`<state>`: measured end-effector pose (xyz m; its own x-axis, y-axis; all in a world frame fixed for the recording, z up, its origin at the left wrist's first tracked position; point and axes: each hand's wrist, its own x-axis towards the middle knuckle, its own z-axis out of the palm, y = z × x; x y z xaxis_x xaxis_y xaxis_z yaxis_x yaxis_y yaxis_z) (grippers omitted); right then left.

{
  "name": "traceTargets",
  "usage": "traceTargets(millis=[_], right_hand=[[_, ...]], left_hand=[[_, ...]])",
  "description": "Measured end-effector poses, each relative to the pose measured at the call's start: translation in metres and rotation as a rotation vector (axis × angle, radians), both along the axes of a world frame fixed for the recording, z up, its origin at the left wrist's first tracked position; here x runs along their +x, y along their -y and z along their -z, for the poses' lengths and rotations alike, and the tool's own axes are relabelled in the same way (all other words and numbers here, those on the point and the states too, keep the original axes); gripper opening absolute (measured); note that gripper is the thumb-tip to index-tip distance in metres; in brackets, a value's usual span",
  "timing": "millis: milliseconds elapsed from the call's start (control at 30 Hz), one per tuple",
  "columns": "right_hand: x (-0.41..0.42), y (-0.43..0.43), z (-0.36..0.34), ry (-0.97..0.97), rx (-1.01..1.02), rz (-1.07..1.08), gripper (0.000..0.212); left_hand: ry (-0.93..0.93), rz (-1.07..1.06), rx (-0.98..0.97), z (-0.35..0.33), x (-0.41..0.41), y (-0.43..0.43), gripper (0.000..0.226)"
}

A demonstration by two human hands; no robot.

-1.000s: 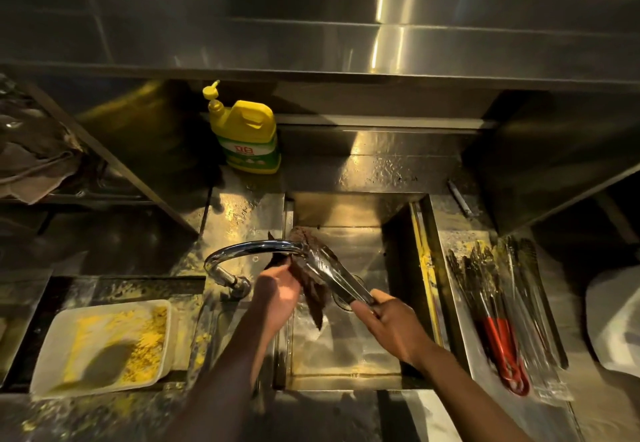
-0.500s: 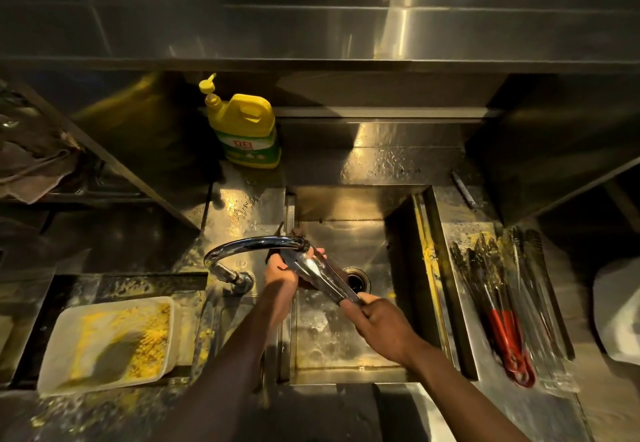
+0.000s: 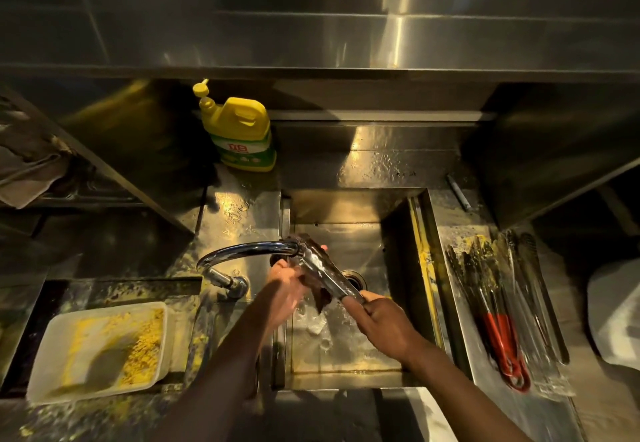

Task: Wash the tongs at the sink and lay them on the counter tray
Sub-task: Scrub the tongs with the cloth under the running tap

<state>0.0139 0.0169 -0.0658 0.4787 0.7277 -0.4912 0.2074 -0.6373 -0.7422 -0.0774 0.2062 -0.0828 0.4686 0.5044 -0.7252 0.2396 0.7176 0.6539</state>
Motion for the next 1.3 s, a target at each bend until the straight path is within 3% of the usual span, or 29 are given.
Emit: traceTargets(millis=[67,167,267,333,400,533,600,700,833,900,1000,1033,1100,1133,1167,1233,1267,1300], right_hand=[[0.000,0.003,-0.001,-0.025,0.027,0.002,0.058],[-0.004,0.005,-0.001,-0.053,0.061,0.035,0.051],[-0.007,0.009,0.001,-0.088,0.083,0.056,0.044],[-0.008,0.010,0.001,-0.114,0.091,0.066,0.043],[-0.006,0.009,0.001,-0.124,0.096,0.079,0.048],[0.000,0.011,0.004,-0.096,0.068,0.119,0.048],[0.003,0.017,0.005,-0.069,0.050,0.147,0.045],[0.008,0.024,0.007,-0.010,-0.004,0.106,0.042],[0.004,0.024,0.008,-0.064,-0.007,0.054,0.040],[0.003,0.022,0.007,-0.078,0.013,0.051,0.039],[0.004,0.018,0.004,-0.066,-0.003,0.010,0.037],[0.005,0.016,0.002,-0.068,-0.016,-0.004,0.037],[0.006,0.013,0.000,-0.073,-0.031,-0.031,0.040],[0.006,0.013,-0.001,-0.065,-0.035,-0.042,0.040],[0.006,0.013,-0.002,-0.053,-0.036,-0.051,0.040],[0.006,0.015,-0.002,-0.038,-0.021,-0.055,0.038],[0.006,0.015,-0.002,-0.041,-0.013,-0.048,0.037],[0.005,0.016,-0.002,-0.050,-0.007,-0.036,0.037]], left_hand=[[-0.107,0.086,0.154,0.005,-0.003,-0.001,0.019],[-0.373,0.265,0.465,-0.002,-0.001,0.000,0.001],[-0.450,0.378,0.684,-0.007,-0.005,0.000,0.007],[-0.448,0.393,0.743,-0.008,-0.007,0.003,0.010],[-0.362,0.369,0.662,-0.011,-0.005,0.009,0.014],[-0.255,0.327,0.520,-0.016,-0.008,0.006,0.043],[-0.255,0.300,0.705,-0.009,-0.012,-0.001,0.040],[-0.327,0.368,1.201,-0.004,-0.017,-0.007,0.035],[-0.404,0.383,1.344,-0.003,-0.019,-0.006,0.036],[-0.404,0.490,1.387,0.008,-0.023,-0.007,0.029],[-0.353,0.680,1.532,0.034,-0.033,-0.022,0.053],[-0.345,0.675,1.570,0.034,-0.031,-0.023,0.049],[-0.299,0.599,1.456,0.010,-0.024,-0.016,0.021],[-0.277,0.482,1.291,0.002,-0.017,-0.016,0.009],[-0.276,0.341,1.106,-0.006,-0.011,-0.017,0.018],[-0.084,0.173,0.623,-0.015,-0.007,-0.022,0.048],[-0.009,0.186,0.523,-0.016,-0.007,-0.024,0.061],[-0.038,0.283,0.579,-0.017,-0.008,-0.024,0.068]])
